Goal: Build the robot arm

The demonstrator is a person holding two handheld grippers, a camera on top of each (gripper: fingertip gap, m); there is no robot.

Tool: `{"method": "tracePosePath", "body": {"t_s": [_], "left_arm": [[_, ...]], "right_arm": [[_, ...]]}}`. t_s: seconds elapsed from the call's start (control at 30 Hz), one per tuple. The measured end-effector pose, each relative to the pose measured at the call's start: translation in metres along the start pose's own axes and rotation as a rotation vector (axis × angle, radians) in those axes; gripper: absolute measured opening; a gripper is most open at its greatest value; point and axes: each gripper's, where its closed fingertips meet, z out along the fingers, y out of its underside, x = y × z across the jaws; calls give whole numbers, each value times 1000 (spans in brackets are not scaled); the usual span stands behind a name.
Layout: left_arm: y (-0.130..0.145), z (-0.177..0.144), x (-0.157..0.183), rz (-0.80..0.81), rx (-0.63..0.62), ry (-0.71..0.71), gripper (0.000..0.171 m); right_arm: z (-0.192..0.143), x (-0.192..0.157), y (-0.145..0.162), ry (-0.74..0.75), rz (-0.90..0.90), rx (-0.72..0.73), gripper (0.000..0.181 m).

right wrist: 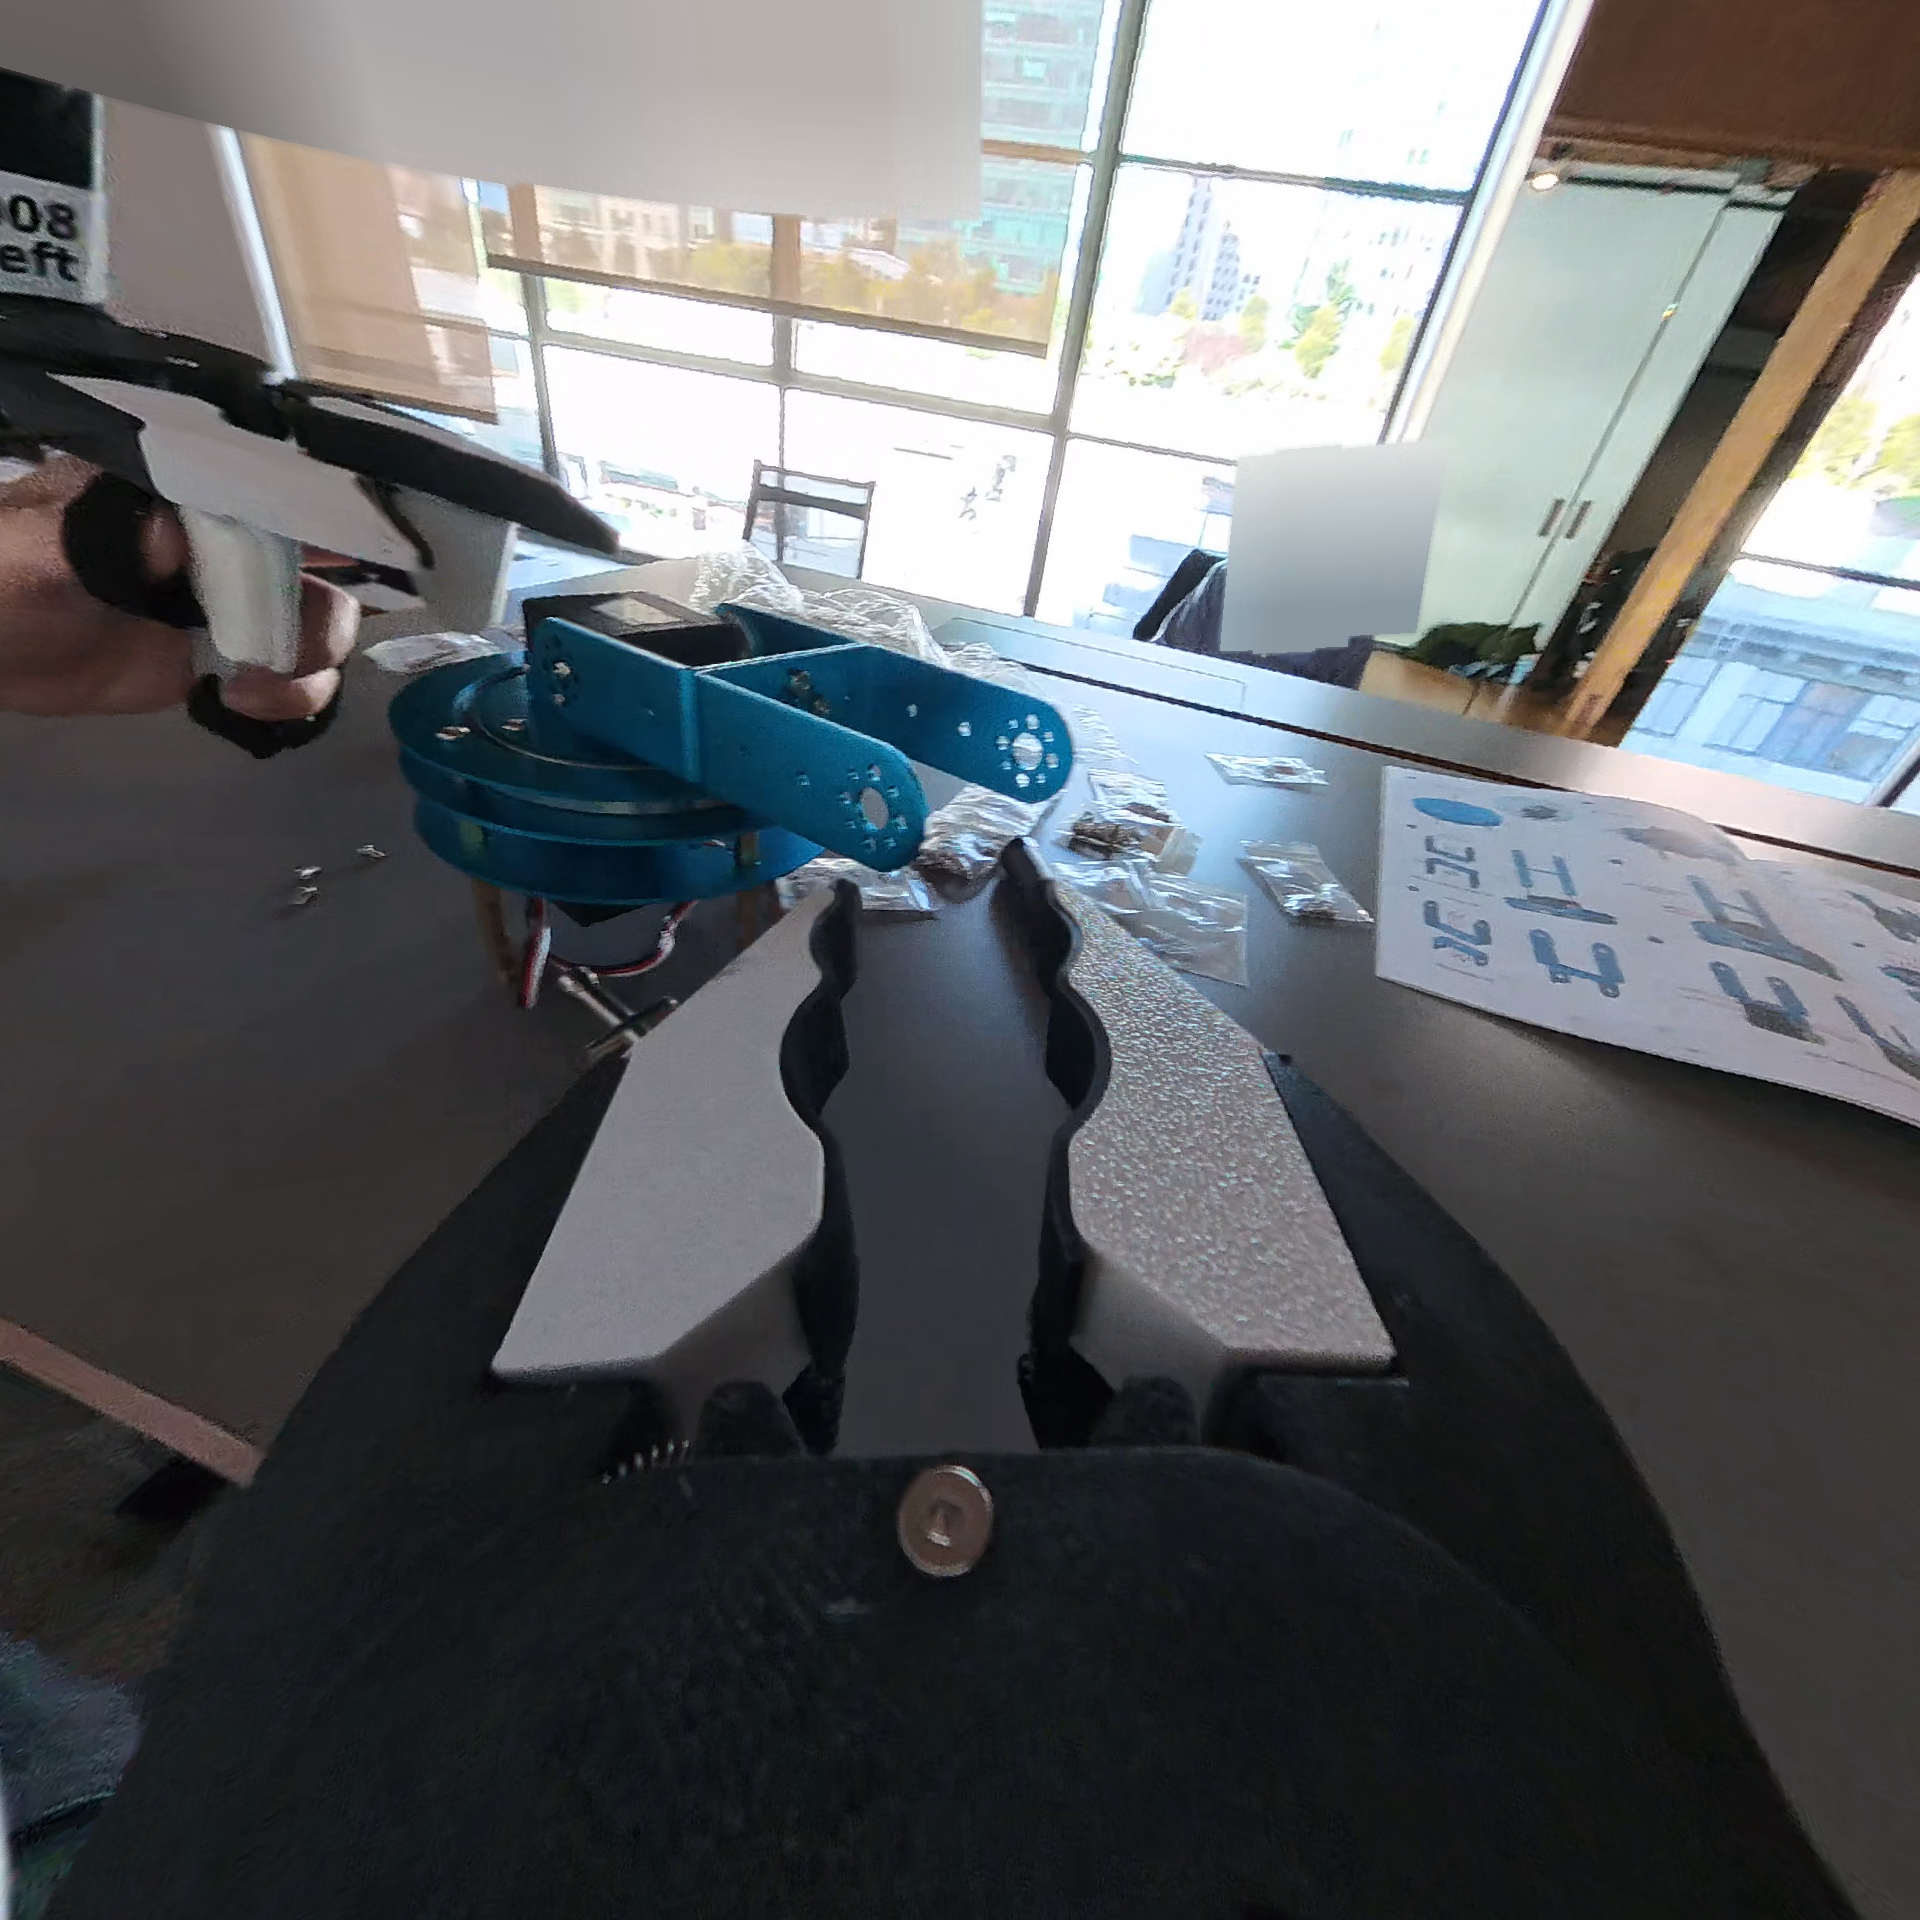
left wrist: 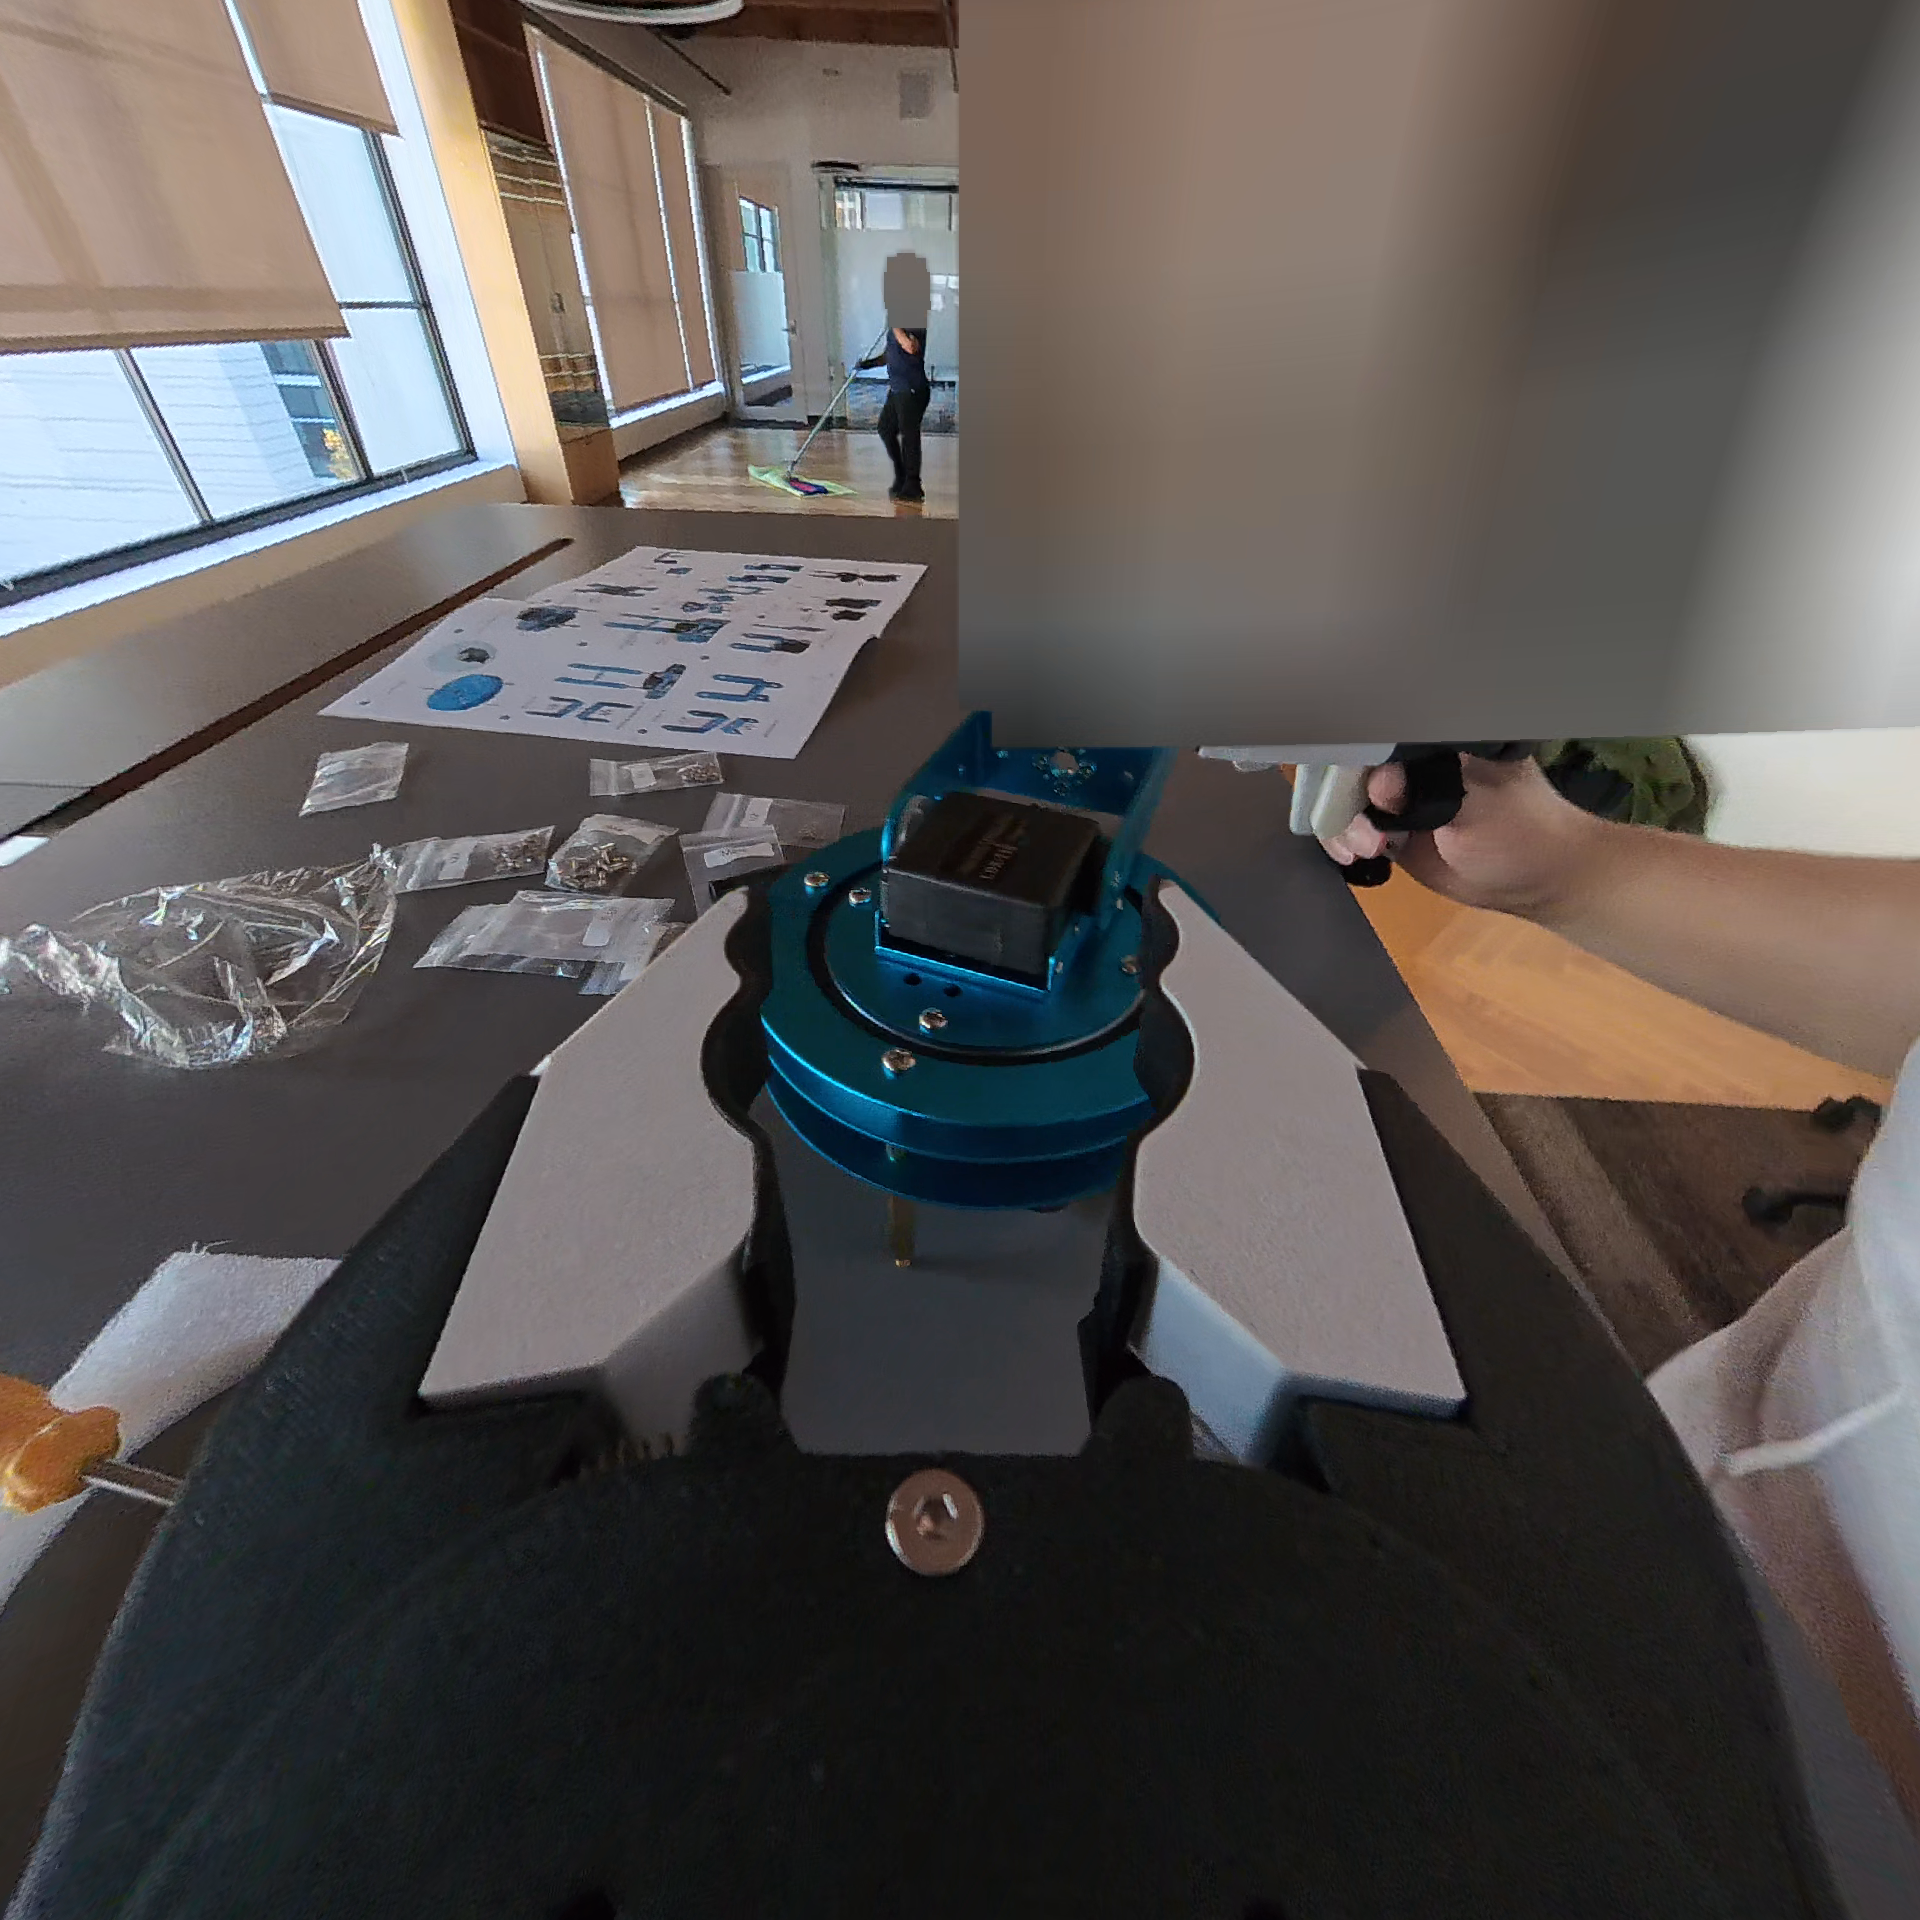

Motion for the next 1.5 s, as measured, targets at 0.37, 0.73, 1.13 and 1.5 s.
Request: {"method": "tracePosePath", "body": {"t_s": [0.37,0.73,1.13,1.5], "left_arm": [[2,31,1,-17,-56,194,78],[9,37,8,-9,-73,254,70],[-21,6,-13,-145,34,223,64],[39,-73,1,-62,-321,-39,40]], "right_arm": [[0,32,13,25,241,-46,19],[4,21,17,-37,209,-90,12],[2,17,15,-65,206,-80,14],[-9,-24,4,10,68,-19,26]]}}
